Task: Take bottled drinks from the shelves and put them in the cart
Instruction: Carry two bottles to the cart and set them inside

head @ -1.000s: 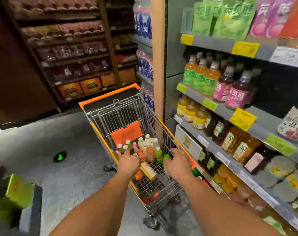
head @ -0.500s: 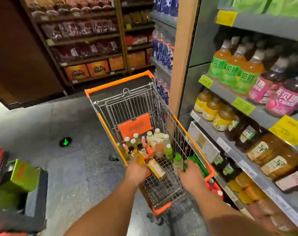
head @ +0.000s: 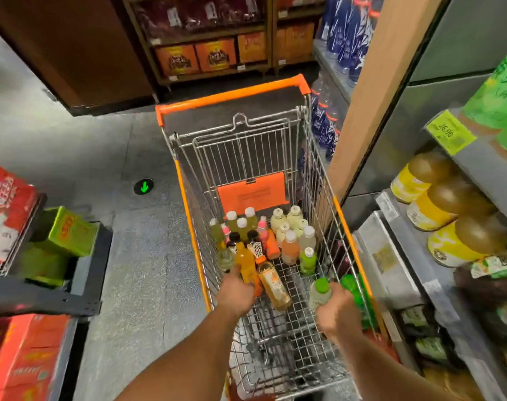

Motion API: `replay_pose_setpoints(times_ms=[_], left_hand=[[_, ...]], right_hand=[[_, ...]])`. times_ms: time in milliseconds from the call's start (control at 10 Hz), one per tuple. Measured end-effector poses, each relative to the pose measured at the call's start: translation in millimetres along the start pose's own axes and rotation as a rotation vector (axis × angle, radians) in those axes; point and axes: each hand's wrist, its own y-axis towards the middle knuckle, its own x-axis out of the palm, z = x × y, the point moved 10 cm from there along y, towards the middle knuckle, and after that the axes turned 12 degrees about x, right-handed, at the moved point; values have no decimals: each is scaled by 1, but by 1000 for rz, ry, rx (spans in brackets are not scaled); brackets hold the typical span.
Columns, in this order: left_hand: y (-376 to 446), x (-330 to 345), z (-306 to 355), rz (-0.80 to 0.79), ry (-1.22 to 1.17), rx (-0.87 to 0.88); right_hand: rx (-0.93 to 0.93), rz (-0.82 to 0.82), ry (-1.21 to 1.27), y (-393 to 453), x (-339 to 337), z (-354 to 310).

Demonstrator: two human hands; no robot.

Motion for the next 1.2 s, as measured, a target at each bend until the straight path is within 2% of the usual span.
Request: replay_pose_setpoints(times_ms=[200,300,500,600,700,800,900,1000,1100,1200], left_hand=[[58,66,-48,-18,53,-92],[89,106,-77,-29,76,-127],[126,163,-132,-13,26,-252],[135,182,-153,52,-87,-345],[141,203,-164,133,-314,-428],[143,222,-169,209,-466,-507],[144,226,-170,237,-459,-510],[141,215,-164,205,-299,-418],[135,189,-139,184,-189,-244],[130,148,-105,202,-193,-96]], right_hand=[[-53,48,-59,78,38,17],[-79,128,50,103,56,19],[72,132,247,142,98,63],[64,258,248,149,95,63],[-51,297,297,154,89,54],[-55,296,309,160,86,55],[-81,309,306,158,85,52],[-38,280,328,156,85,55],[-75,221,364,147,83,43],[-177,213,336,126,69,12]])
